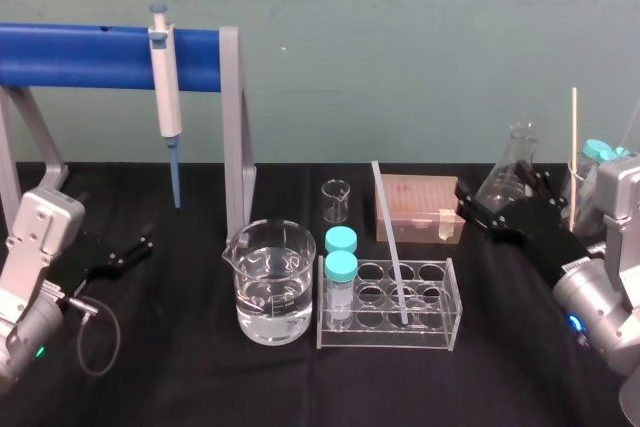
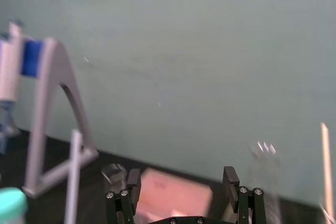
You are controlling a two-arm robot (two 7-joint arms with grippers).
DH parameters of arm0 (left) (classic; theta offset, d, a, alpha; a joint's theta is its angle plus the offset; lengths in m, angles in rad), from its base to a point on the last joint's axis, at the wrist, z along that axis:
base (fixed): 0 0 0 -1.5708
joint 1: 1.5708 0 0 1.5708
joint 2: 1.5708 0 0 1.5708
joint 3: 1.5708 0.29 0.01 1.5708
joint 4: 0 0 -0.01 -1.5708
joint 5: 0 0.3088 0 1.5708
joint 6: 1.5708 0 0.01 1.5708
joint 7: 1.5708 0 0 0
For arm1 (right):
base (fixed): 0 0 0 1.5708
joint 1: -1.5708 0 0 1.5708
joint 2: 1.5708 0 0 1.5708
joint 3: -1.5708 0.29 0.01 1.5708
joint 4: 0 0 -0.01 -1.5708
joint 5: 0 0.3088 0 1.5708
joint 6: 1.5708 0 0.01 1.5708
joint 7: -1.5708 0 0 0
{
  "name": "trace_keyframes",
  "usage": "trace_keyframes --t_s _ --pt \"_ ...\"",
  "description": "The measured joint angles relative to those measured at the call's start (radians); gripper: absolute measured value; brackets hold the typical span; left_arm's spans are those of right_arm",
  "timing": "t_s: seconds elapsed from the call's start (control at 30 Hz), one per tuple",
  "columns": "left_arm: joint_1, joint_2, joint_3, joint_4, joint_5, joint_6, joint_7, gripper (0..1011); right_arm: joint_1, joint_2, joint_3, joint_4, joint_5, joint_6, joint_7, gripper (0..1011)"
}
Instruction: Pick up the stirring rod with one hand, then place it down.
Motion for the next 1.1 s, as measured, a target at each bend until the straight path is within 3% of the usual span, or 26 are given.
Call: trace_keyframes --t_s 0.3,1.1 --pt "0.000 0.000 0.000 0.000 0.000 0.000 0.000 1000 -0.004 -0.023 0.022 0.104 -0.004 0.113 -0.017 1003" --pt "0.000 0.000 0.000 0.000 0.000 0.000 0.000 1000 -0.007 -0.020 0.022 0.088 -0.002 0.101 -0.015 1003"
